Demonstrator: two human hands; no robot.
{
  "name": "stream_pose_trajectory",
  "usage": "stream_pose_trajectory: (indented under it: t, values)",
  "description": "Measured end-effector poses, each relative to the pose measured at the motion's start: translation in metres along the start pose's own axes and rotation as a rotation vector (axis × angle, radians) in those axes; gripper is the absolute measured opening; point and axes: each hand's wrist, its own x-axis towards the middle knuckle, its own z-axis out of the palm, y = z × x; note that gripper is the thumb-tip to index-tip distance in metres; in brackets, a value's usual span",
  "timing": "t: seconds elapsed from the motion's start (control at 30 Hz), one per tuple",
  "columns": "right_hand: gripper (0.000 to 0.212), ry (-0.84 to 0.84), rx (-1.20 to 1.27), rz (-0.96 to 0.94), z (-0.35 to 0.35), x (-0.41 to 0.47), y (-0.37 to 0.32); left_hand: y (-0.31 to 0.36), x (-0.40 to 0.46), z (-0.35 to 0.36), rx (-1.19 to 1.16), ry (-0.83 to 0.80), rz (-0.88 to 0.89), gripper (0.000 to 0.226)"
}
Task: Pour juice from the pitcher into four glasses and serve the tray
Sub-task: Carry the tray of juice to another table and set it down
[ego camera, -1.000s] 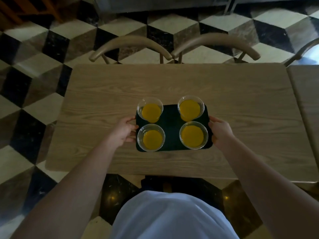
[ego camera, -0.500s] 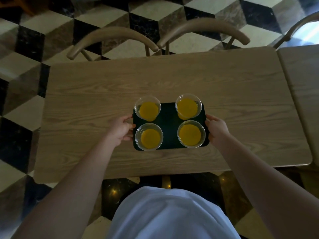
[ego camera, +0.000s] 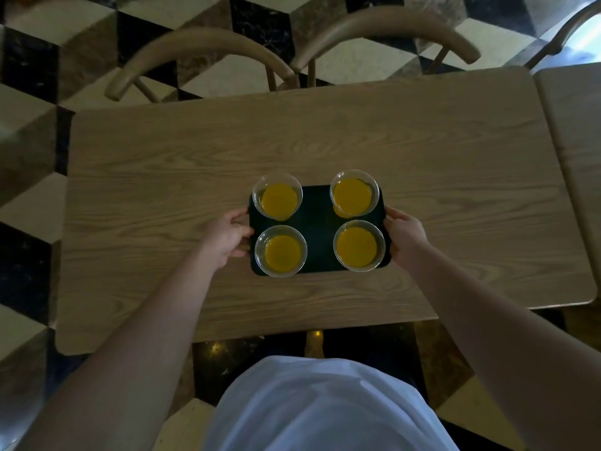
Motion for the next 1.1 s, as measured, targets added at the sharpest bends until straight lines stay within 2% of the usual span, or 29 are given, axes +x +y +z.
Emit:
stream_pose_trajectory:
  t: [0.93, 1.1]
  values:
    - [0.050, 0.025, -0.062, 0.008, 0.016, 0.036, -0.010, 0.003, 0.039, 0.010, 0.035, 0.031, -0.011, 0.066]
    - [0.050, 0.078, -0.109, -0.012, 0.016, 0.039, -0.004, 0.000, 0.040, 0.014, 0.063, 0.041, -0.013, 0.065]
